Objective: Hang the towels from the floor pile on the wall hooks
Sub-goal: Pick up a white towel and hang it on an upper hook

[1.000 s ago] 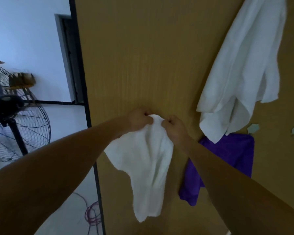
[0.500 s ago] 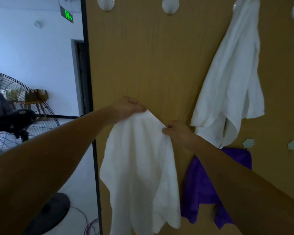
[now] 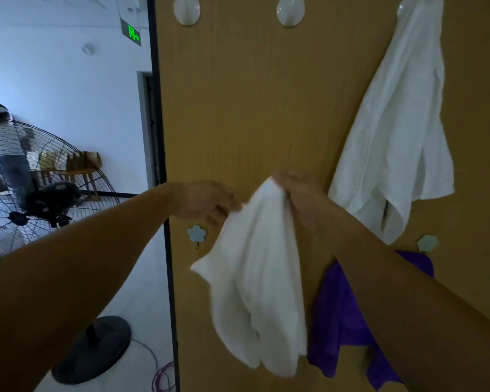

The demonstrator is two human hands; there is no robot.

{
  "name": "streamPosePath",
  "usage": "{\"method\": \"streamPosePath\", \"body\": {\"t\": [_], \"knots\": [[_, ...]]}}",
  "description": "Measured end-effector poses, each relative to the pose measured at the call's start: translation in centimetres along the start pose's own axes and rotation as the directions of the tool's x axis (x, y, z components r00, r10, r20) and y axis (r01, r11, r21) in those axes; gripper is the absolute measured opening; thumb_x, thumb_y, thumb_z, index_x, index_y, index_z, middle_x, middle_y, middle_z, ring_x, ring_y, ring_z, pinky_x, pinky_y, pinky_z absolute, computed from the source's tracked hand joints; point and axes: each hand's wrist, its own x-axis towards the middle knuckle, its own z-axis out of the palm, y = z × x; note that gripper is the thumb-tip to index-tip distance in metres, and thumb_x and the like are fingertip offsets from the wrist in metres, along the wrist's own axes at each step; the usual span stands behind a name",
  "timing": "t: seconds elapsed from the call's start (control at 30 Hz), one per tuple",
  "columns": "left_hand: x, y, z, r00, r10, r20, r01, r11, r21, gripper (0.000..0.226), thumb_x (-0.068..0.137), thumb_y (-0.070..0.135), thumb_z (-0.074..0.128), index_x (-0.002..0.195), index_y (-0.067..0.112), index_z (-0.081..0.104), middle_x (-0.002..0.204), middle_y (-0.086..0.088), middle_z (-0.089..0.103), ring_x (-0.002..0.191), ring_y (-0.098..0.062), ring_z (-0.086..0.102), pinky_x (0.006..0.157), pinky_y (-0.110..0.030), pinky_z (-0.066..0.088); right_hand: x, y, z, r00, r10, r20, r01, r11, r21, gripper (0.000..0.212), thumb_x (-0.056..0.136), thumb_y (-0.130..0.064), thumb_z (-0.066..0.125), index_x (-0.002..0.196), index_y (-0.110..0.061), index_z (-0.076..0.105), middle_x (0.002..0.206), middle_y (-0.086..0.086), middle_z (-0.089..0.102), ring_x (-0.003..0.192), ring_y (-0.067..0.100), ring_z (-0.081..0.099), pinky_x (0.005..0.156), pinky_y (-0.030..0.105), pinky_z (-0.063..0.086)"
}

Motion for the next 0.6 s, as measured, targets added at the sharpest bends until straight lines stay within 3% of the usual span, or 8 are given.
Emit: {"method": "streamPosePath", "body": {"t": [0.1, 0.17, 0.23, 0.3, 0.4, 0.5, 0.6], "knots": [[0.0, -0.1, -0.4, 0.976, 0.071, -0.206, -0.128, 0.952, -0.279, 0.016, 0.090, 0.011, 0.054, 0.077, 0.011, 0.063, 0.085, -0.005, 0.067, 0.089, -0.025, 0.064, 0.094, -0.040, 0.050, -0.4, 0.6, -0.4, 0.998, -0.032, -0.052, 0.029, 0.998, -0.062, 0.037, 0.095, -0.041, 0.054, 0.119, -0.013, 0.062, 0.110, -0.001, 0.065, 0.104, 0.018, 0.062, 0.094, 0.032, 0.046], [0.0, 0.1, -0.6, 0.964, 0.094, -0.249, -0.170, 0.938, -0.303, 0.022, 0.090, 0.011, 0.051, 0.070, 0.012, 0.058, 0.075, -0.003, 0.062, 0.078, -0.023, 0.061, 0.082, -0.037, 0.051, -0.7, 0.5, -0.5, 0.991, -0.061, -0.120, 0.062, 0.998, 0.008, 0.037, 0.096, -0.036, 0.053, 0.121, -0.010, 0.060, 0.109, 0.001, 0.066, 0.095, 0.011, 0.062, 0.090, 0.028, 0.046], [0.1, 0.2, -0.4, 0.954, 0.113, -0.279, -0.199, 0.931, -0.306, 0.022, 0.087, 0.013, 0.052, 0.065, 0.014, 0.049, 0.069, -0.002, 0.051, 0.069, -0.022, 0.050, 0.074, -0.035, 0.044, -0.8, 0.0, -0.2, 0.987, -0.097, -0.130, 0.088, 0.993, -0.079, 0.036, 0.097, -0.038, 0.050, 0.117, -0.010, 0.062, 0.115, 0.007, 0.065, 0.097, 0.013, 0.061, 0.092, 0.033, 0.047], [0.1, 0.5, 0.2, 0.959, 0.084, -0.270, -0.163, 0.944, -0.287, 0.014, 0.080, 0.018, 0.055, 0.071, 0.013, 0.046, 0.073, -0.005, 0.044, 0.073, -0.023, 0.043, 0.075, -0.037, 0.039, -0.9, -0.2, 0.3, 0.993, -0.107, -0.054, 0.096, 0.979, -0.178, 0.038, 0.095, -0.044, 0.051, 0.106, -0.011, 0.066, 0.111, 0.009, 0.067, 0.099, 0.020, 0.063, 0.094, 0.039, 0.049], [0.1, 0.7, 1.2, 0.957, 0.038, -0.287, -0.125, 0.948, -0.291, 0.011, 0.084, 0.022, 0.052, 0.082, 0.011, 0.052, 0.085, -0.009, 0.050, 0.080, -0.024, 0.050, 0.076, -0.037, 0.042, -0.7, -0.8, 0.2, 0.987, -0.110, -0.113, 0.104, 0.993, -0.059, 0.026, 0.095, -0.043, 0.052, 0.092, -0.019, 0.060, 0.099, 0.001, 0.066, 0.085, 0.012, 0.060, 0.083, 0.032, 0.051], [-0.4, 1.0, 0.8, 0.976, 0.022, -0.218, -0.101, 0.929, -0.356, 0.033, 0.088, 0.040, 0.050, 0.089, 0.011, 0.065, 0.089, -0.009, 0.067, 0.080, -0.024, 0.064, 0.078, -0.033, 0.050, -0.6, -1.2, -0.3, 0.994, -0.080, -0.077, 0.085, 0.994, 0.072, 0.018, 0.096, -0.037, 0.053, 0.084, -0.025, 0.058, 0.086, -0.008, 0.063, 0.077, 0.006, 0.059, 0.068, 0.021, 0.049], [-0.8, 0.8, 0.3, 0.981, 0.067, -0.181, -0.117, 0.953, -0.280, 0.020, 0.085, 0.033, 0.063, 0.088, 0.015, 0.072, 0.097, -0.008, 0.072, 0.088, -0.024, 0.068, 0.082, -0.038, 0.053, -0.6, -1.2, -0.7, 0.995, -0.091, -0.050, 0.093, 0.995, 0.024, 0.019, 0.093, -0.042, 0.056, 0.084, -0.026, 0.062, 0.089, -0.006, 0.067, 0.081, 0.008, 0.063, 0.072, 0.023, 0.052]]}}
